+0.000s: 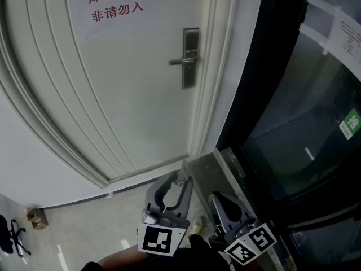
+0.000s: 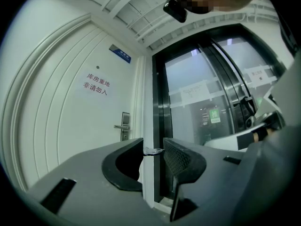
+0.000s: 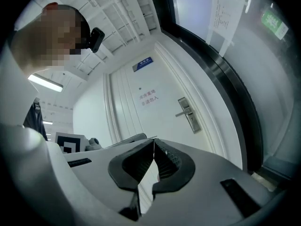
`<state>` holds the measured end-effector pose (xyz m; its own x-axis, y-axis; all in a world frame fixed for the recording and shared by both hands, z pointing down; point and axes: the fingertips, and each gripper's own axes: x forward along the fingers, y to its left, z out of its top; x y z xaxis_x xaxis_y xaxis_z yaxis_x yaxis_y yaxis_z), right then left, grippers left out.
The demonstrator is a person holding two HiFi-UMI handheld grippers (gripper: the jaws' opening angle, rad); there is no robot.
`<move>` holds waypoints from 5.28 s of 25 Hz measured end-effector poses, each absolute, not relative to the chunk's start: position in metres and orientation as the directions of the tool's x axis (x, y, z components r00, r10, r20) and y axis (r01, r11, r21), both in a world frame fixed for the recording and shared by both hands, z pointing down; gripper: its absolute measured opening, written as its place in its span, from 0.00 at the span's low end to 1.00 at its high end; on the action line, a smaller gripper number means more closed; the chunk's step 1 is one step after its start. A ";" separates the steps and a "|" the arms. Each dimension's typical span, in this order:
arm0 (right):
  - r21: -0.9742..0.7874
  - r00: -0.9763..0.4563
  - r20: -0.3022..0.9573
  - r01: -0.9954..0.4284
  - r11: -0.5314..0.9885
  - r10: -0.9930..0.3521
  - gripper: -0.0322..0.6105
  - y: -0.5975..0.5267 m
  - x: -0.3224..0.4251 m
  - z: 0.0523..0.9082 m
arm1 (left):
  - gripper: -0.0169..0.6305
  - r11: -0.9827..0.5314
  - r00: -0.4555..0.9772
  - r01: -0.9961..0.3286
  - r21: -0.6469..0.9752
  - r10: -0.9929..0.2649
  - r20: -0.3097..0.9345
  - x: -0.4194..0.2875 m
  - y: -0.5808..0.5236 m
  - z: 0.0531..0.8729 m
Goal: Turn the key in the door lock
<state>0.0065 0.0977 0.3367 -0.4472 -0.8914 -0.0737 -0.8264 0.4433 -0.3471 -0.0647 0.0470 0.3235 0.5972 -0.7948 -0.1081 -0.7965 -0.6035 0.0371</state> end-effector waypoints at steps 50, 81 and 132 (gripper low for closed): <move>-0.367 -0.535 0.021 -0.790 0.491 -0.844 0.07 -0.216 0.151 0.351 | 0.23 -0.209 0.226 -0.971 -0.119 -0.963 -0.150 0.062 -0.383 0.344; -0.386 -0.516 0.044 -0.799 0.462 -0.855 0.07 -0.235 0.159 0.361 | 0.23 -0.144 0.160 -0.977 -0.160 -0.982 -0.097 0.062 -0.419 0.363; -0.358 -0.571 0.030 -0.773 0.524 -0.821 0.07 -0.207 0.134 0.353 | 0.06 -0.359 0.363 -0.931 -0.060 -0.929 -0.075 0.061 -0.347 0.339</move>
<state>0.1335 -0.2071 0.3528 -0.5707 -0.8206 0.0305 -0.7729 0.5242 -0.3576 0.0607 -0.3475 0.3393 0.3626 -0.9289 -0.0746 -0.9315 -0.3588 -0.0602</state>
